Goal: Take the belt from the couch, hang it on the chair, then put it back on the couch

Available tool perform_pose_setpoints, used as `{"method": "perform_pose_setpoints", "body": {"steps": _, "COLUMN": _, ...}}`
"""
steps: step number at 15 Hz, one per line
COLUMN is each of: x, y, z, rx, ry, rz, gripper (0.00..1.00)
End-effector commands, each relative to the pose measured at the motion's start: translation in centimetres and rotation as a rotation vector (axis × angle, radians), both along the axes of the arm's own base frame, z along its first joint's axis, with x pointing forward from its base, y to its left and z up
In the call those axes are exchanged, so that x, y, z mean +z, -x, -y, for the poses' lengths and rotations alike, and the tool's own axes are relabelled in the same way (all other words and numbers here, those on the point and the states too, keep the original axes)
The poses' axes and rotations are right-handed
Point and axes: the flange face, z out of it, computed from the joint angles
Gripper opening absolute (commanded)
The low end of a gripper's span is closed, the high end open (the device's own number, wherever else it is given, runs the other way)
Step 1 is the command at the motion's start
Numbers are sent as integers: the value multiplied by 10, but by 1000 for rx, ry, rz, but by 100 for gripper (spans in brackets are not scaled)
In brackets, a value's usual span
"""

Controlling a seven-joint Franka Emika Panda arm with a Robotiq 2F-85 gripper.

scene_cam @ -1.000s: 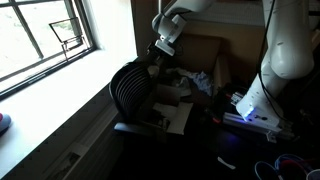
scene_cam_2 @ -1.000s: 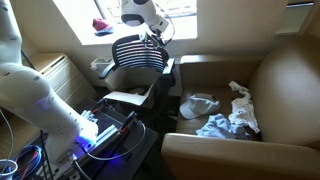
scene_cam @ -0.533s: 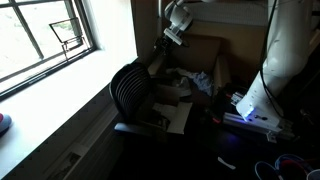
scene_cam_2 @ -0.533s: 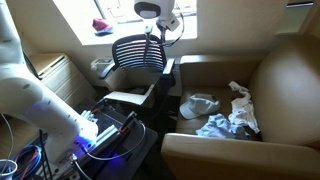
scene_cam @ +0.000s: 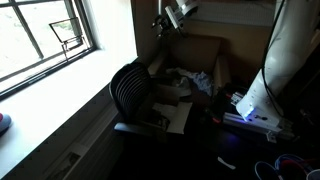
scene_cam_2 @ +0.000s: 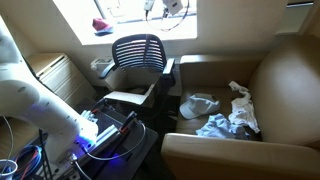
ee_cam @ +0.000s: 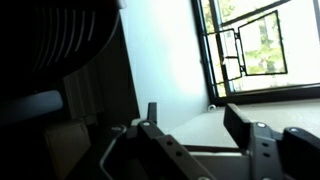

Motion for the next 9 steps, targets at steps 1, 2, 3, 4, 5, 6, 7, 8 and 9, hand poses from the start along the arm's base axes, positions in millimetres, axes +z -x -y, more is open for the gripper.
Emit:
{"method": "perform_pose_setpoints", "body": {"steps": 1, "x": 6, "y": 3, "z": 10, "rx": -28, "ry": -17, "rz": 17, "gripper": 78}}
{"method": "perform_pose_setpoints", "body": {"steps": 2, "x": 9, "y": 5, "z": 18, "rx": -45, "ry": -24, "rz": 24, "gripper": 84}}
{"method": "perform_pose_setpoints", "body": {"steps": 3, "x": 10, "y": 6, "z": 21, "rx": -51, "ry": -28, "rz": 27, "gripper": 88}}
{"method": "perform_pose_setpoints", "body": {"steps": 4, "x": 10, "y": 6, "z": 21, "rx": -52, "ry": -30, "rz": 27, "gripper": 88}}
{"method": "perform_pose_setpoints", "body": {"steps": 5, "x": 10, "y": 6, "z": 20, "rx": -50, "ry": -31, "rz": 27, "gripper": 88}}
{"method": "perform_pose_setpoints", "body": {"steps": 6, "x": 10, "y": 6, "z": 19, "rx": -49, "ry": -31, "rz": 27, "gripper": 88}}
{"method": "perform_pose_setpoints", "body": {"steps": 7, "x": 10, "y": 5, "z": 19, "rx": -48, "ry": -31, "rz": 27, "gripper": 88}}
{"method": "perform_pose_setpoints", "body": {"steps": 8, "x": 10, "y": 5, "z": 19, "rx": -48, "ry": -32, "rz": 27, "gripper": 88}}
{"method": "perform_pose_setpoints", "body": {"steps": 9, "x": 10, "y": 5, "z": 19, "rx": -48, "ry": -32, "rz": 27, "gripper": 88}}
